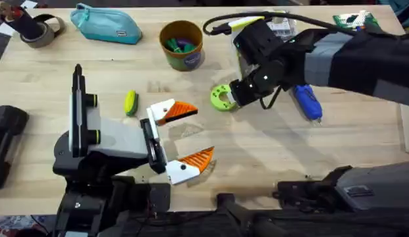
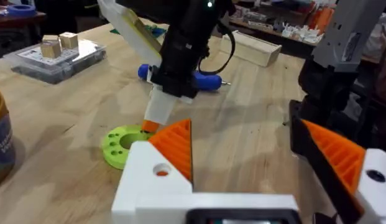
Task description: Pick up the gripper from the table and insert it into the empty holder that is missing its gripper. Then pick up a screw, insert it into the mounting hole, and use the screwdriver to tighten it. Finally, clean up the table by picking up the vegetable and placing it into the bucket.
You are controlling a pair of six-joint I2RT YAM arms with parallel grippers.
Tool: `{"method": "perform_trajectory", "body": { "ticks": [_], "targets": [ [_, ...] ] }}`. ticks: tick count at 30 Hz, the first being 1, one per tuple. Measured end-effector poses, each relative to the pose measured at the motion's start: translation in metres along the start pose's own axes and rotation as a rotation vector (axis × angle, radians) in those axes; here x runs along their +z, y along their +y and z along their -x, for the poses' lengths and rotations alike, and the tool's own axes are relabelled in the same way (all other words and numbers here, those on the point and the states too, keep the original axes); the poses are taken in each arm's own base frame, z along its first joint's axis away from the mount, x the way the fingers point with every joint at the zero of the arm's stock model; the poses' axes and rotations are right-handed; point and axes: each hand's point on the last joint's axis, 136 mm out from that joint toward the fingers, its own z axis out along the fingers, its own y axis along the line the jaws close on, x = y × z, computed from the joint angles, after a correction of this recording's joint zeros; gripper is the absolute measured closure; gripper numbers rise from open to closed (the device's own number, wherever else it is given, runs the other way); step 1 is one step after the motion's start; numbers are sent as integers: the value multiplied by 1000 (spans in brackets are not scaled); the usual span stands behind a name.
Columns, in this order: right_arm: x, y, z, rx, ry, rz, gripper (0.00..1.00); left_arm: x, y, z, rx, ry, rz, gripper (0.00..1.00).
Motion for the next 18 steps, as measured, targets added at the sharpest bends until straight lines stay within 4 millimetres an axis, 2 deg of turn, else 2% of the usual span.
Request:
{"method": "perform_trajectory", "body": {
  "ticks": [12,15,18],
  "targets": [
    [-1,2,0,-5,1,1,995,0,0,0,-1,0,0,14],
    [-7,3,4,-5,4,1,995,0,0,0,0,0,0,15],
    [-22,4,10,-5,-6,2,995,0,0,0,0,0,0,14]
  ]
}}
